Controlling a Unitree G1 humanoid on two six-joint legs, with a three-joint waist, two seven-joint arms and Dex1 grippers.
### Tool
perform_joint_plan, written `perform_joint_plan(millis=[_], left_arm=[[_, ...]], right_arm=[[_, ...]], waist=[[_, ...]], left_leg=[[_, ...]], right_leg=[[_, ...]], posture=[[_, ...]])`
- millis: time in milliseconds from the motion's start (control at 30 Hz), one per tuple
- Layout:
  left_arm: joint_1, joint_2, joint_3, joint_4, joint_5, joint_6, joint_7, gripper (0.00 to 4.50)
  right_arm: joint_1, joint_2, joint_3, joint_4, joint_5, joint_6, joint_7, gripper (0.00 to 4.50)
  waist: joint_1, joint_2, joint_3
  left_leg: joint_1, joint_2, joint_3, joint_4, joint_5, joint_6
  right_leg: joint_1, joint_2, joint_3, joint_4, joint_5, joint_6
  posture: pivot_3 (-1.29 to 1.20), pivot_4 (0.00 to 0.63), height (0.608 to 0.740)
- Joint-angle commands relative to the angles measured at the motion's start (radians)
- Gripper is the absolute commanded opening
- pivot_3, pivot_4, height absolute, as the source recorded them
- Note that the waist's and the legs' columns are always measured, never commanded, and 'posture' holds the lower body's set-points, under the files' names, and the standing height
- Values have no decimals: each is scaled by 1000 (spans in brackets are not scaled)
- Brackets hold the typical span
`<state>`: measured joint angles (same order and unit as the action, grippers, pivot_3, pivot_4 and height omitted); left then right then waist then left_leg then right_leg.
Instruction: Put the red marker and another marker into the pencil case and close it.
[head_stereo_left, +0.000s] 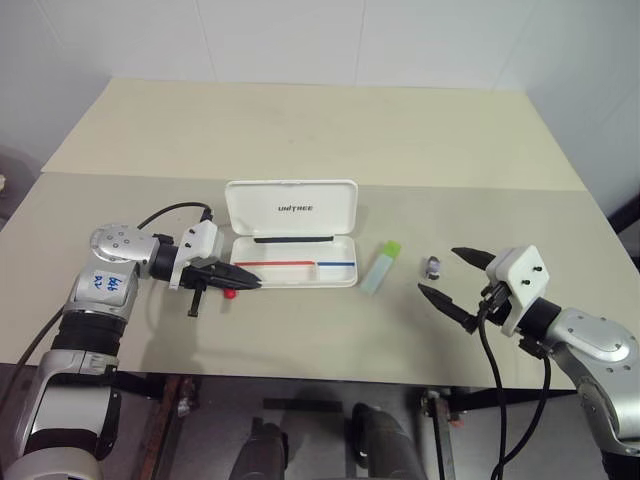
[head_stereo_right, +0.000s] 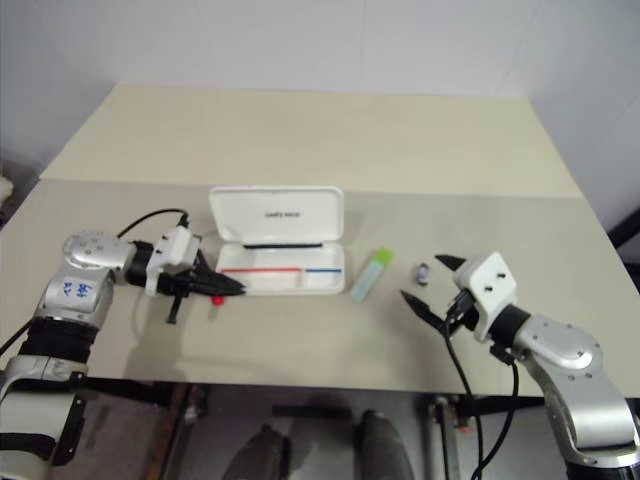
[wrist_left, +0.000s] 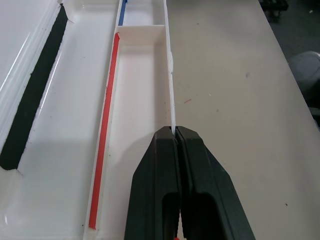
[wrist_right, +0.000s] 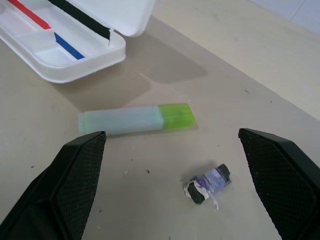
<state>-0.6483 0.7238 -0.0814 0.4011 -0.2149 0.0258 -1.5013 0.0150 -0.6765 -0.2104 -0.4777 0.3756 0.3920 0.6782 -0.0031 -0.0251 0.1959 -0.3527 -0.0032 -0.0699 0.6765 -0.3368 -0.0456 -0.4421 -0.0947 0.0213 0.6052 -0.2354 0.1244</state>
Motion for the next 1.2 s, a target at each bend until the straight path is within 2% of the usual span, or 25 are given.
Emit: perform_joint_plan(millis=[33, 300, 833, 1133, 1200], left_arm=[[15, 19, -14, -35, -16, 4, -49, 13], [15, 18, -49, -3, 3, -21, -35, 13], [-28, -32, -61, 135, 60, -172, 41, 13], [-42, -50, -64, 145, 59, -173, 30, 13], [-44, -50, -62, 147, 61, -169, 36, 441]], right_arm=[[25, -14, -62, -35, 24, -22, 17, 4500], [103, -14, -103, -79, 60, -17, 47, 4500], [92, -10, -93, -92, 42, -15, 16, 4500], [62, -9, -81, -73, 28, -18, 21, 4500], [62, -8, -82, -70, 27, -21, 22, 4500]], waist=[[0, 0, 0], [-1, 0, 0], [1, 0, 0], [3, 0, 0], [2, 0, 0]], left_leg=[[0, 0, 0, 0, 0, 0], [0, 0, 0, 2, 0, 0], [1, 0, 1, 3, 0, 1], [8, 0, 0, 4, -1, 3], [9, 0, 0, 4, -1, 4]], right_leg=[[0, 0, 0, 0, 0, 0], [1, 0, 1, 1, 0, 0], [3, 1, 2, 1, 1, 0], [14, 0, 1, -7, 3, 2], [15, 0, 1, -8, 3, 2]], posture=[[0, 150, 740], [0, 150, 740], [0, 150, 740], [0, 150, 740], [0, 150, 740]])
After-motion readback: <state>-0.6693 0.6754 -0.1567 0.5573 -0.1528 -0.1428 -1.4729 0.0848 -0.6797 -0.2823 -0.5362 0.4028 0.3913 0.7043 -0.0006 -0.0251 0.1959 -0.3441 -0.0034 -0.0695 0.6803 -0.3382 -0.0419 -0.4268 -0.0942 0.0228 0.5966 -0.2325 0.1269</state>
